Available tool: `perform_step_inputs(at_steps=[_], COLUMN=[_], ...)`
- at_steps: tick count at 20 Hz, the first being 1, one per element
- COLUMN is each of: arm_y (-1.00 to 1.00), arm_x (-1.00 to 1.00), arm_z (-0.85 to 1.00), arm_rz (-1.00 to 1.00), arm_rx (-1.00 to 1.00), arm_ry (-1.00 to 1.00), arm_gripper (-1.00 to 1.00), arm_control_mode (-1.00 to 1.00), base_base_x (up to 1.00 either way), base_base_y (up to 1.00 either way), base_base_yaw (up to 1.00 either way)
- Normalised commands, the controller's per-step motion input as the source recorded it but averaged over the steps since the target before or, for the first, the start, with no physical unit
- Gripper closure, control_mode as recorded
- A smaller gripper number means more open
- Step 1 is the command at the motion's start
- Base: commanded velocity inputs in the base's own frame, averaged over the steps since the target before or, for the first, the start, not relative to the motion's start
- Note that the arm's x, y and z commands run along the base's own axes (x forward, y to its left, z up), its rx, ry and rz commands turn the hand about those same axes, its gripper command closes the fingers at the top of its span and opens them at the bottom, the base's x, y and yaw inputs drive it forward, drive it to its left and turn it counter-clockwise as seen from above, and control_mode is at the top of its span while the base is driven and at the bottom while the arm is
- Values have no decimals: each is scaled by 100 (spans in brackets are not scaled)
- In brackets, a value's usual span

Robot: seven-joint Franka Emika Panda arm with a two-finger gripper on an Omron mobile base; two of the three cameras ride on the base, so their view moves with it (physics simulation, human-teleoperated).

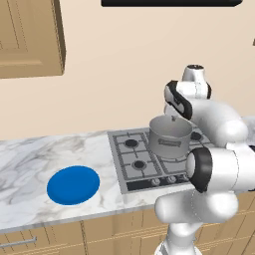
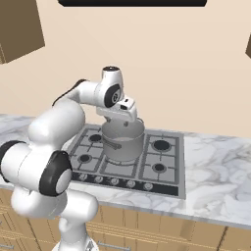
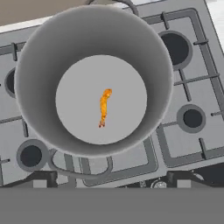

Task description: Retrieve the frozen meat and place it in the pot on a burner. Then turn the burner on.

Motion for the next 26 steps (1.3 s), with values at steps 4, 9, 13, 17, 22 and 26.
perform_step_inputs(at_steps=[4,9,13,17,22,26], arm_y=[0,-8,-6,-8,-8,0], arm_x=[-97,-96,-64,-12,0,0], arm_z=[23,13,-4,-13,-18,-38], arm_rz=[0,0,0,0,0,0], arm_rx=[0,0,0,0,0,0], arm_ry=[6,2,0,0,-3,0], arm_gripper=[-100,-100,-100,-100,-100,-100], arm_control_mode=[-100,-100,-100,-100,-100,-100], base_base_x=[0,0,0,0,0,0], base_base_y=[0,0,0,0,0,0], base_base_yaw=[0,0,0,0,0,0])
